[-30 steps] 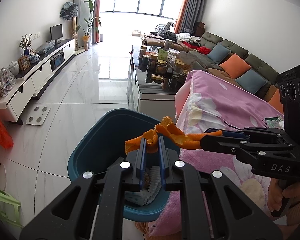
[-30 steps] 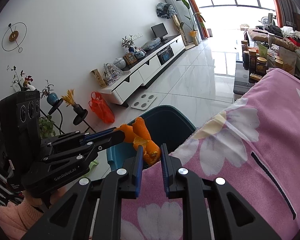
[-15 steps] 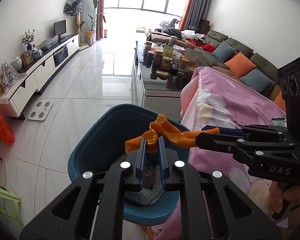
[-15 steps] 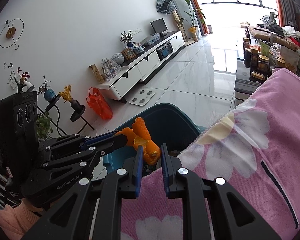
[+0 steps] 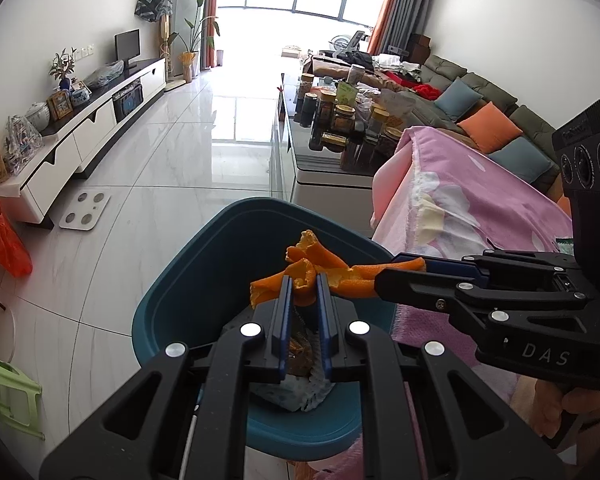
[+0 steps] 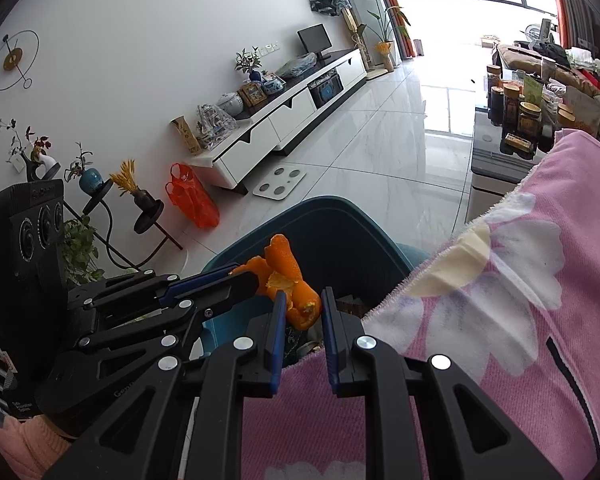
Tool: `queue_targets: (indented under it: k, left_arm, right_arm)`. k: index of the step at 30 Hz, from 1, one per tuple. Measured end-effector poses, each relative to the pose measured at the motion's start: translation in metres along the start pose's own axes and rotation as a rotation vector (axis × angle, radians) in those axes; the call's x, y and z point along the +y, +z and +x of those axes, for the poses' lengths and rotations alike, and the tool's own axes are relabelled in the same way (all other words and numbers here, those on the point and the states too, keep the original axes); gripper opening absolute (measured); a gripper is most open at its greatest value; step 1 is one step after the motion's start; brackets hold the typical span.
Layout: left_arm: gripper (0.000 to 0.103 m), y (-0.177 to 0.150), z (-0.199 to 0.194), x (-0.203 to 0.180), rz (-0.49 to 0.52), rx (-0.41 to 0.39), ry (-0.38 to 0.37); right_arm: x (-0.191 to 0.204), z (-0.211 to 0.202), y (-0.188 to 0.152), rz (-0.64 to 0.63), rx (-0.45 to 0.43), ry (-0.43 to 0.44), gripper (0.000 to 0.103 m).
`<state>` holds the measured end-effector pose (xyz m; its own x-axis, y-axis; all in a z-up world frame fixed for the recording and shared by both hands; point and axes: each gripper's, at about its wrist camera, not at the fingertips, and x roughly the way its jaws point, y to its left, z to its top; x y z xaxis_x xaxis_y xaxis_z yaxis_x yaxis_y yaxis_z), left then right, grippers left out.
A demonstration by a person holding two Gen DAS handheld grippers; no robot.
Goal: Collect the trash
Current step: 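Open the left tool over the teal bin while the right tool opens too, then move both open tools back over the table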
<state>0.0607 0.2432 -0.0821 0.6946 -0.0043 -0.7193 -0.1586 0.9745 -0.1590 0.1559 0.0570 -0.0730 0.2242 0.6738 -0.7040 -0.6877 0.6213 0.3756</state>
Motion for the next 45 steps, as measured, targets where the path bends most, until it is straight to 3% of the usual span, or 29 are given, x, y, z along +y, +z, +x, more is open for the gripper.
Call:
queue_targets:
  k: [12,16,18,23,26,31,45]
  left_arm:
    - [0.015,0.003,0.033,0.010,-0.063,0.062,-0.017]
    - [0.028,0.002,0.041,0.012,-0.090,0.076,-0.002]
    - [0.028,0.002,0.041,0.013,-0.094,0.075,-0.002]
    - [0.042,0.004,0.023,0.001,-0.057,0.020,0.000]
    - [0.049,0.006,0.007,-0.015,-0.012,-0.027,-0.030]
    - [0.051,0.006,-0.010,-0.057,0.086,-0.059,-0.109]
    - [0.052,-0.010,-0.014,-0.208,0.329,-0.024,-0.375]
  right_arm:
    - [-0.002,0.016,0.007,0.028,0.033,-0.033,0.022]
    - [-0.007,0.013,0.006,0.045,0.021,-0.026,0.026]
    - [-0.009,0.008,0.004,0.047,0.013,-0.025,0.026]
    - [-0.014,-0.023,-0.009,0.033,-0.041,-0.019,0.032]
    - [-0.019,-0.053,-0.023,0.013,-0.087,-0.044,0.037]
    - [-0.041,-0.109,-0.051,0.038,-0.168,-0.115,0.040]
    - [-0.134,-0.248,-0.133,0.271,-0.372,-0.430,0.043]
